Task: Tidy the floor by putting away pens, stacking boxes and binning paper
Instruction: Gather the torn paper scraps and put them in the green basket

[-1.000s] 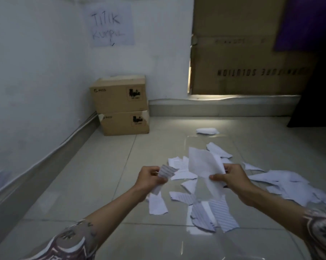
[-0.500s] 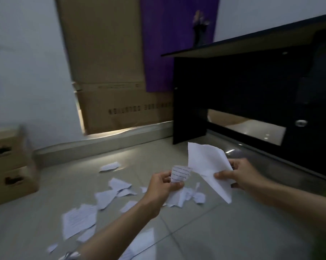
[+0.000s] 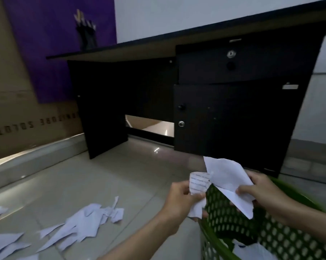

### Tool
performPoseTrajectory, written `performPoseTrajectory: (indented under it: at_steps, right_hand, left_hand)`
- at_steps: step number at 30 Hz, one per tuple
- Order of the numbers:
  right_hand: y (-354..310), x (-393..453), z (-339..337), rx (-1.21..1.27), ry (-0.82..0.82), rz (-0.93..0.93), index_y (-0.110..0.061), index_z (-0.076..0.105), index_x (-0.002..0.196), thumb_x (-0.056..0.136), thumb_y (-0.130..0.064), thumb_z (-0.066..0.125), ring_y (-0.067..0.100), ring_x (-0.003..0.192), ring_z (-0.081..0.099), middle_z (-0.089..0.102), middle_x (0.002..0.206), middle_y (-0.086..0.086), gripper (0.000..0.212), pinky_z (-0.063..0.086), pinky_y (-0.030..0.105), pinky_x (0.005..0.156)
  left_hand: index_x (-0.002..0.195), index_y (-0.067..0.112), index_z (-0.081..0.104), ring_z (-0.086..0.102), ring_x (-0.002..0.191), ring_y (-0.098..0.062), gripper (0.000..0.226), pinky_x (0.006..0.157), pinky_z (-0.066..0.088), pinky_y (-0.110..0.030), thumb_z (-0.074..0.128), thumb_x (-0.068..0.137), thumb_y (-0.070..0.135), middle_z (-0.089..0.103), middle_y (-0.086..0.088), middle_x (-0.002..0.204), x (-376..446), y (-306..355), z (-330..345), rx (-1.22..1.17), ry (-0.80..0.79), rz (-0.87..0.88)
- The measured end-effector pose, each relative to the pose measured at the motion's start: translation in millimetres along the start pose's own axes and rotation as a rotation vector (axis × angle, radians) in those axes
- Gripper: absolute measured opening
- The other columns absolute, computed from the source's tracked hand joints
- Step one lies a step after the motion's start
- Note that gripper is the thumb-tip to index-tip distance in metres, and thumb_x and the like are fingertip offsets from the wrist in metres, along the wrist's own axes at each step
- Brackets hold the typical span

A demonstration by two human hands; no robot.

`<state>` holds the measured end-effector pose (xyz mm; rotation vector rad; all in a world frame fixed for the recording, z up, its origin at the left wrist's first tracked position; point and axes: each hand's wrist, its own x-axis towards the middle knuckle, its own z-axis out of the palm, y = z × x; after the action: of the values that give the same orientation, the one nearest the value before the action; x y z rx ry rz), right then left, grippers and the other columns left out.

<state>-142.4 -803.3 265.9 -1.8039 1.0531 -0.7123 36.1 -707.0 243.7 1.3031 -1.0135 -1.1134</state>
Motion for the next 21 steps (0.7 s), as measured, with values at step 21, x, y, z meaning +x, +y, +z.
performPoseTrajectory:
  at_steps: [21]
  right_hand:
    - [10.6,-15.5,21.7,0.108,0.178,0.232,-0.018,0.066,0.093,0.083,-0.016,0.065,0.013,0.102,0.054,0.062,0.11,0.001,0.01,0.048,0.032,0.077]
  left_hand:
    - [0.117,0.016,0.054,0.055,0.106,-0.019,0.034,0.075,0.06,-0.036,0.064,0.085,0.012,0.041,-0.002,0.131,22.6,5.7,-2.4,0.088,-0.117,-0.012]
